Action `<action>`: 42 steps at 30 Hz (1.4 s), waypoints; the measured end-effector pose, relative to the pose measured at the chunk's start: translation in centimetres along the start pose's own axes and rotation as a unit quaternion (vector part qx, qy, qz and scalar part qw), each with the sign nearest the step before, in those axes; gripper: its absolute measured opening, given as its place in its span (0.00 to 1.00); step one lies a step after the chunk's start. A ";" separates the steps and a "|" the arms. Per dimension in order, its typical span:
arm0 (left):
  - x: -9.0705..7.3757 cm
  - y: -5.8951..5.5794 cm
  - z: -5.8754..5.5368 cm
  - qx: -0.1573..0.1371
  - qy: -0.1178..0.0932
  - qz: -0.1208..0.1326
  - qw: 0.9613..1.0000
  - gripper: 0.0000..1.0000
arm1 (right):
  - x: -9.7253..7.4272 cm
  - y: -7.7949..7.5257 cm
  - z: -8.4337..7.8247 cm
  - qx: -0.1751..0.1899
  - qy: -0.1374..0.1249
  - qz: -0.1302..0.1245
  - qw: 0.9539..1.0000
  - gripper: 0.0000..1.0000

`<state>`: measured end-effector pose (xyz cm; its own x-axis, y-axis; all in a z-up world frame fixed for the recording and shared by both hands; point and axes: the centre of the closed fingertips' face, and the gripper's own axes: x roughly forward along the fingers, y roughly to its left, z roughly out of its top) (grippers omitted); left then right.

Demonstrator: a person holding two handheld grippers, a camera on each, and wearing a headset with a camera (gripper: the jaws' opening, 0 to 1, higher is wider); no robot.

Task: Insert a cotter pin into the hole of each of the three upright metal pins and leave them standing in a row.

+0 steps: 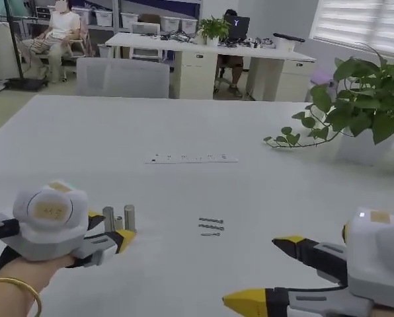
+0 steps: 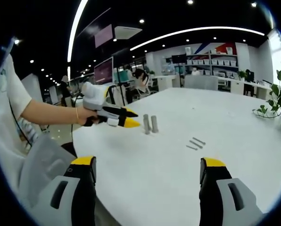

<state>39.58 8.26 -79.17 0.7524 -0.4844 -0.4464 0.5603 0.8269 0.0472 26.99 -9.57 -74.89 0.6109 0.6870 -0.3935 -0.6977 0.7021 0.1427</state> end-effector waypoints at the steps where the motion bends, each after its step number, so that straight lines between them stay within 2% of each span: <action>1: 0.3 0.1 -0.1 -0.001 -0.001 0.001 1.000 0.33 | 0.0 -0.1 0.0 0.000 0.001 0.000 1.000 0.92; 7: 1.8 0.5 -0.5 -0.004 0.001 0.007 1.000 0.30 | 0.0 -0.6 0.2 0.000 0.001 -0.002 1.000 0.91; 15: 3.2 1.2 -2.1 -0.003 0.027 0.016 0.999 0.21 | 0.2 -0.9 0.0 -0.001 0.001 -0.001 1.000 0.89; 27: 3.8 1.8 -2.4 0.003 0.032 0.016 0.999 0.13 | 0.5 -1.2 -0.3 0.001 0.007 -0.006 1.000 0.89; 31: 3.9 1.6 -2.6 0.004 0.034 0.008 0.999 0.08 | 0.5 -1.1 -0.4 0.000 0.009 -0.006 1.000 0.89; 33: 3.9 1.6 -2.6 0.012 0.034 0.009 0.999 0.08 | 0.5 -1.1 -0.4 0.001 0.009 -0.005 1.000 0.89; 42: 3.9 1.3 -2.5 0.013 0.033 0.002 0.999 0.07 | 0.6 -1.0 -0.7 0.000 0.015 -0.006 1.000 0.89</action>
<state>42.35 8.17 -83.06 0.7307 -0.4610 -0.5037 0.5667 0.8208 0.0709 27.79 -10.01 -75.86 0.6076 0.6726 -0.4223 -0.6905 0.7101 0.1375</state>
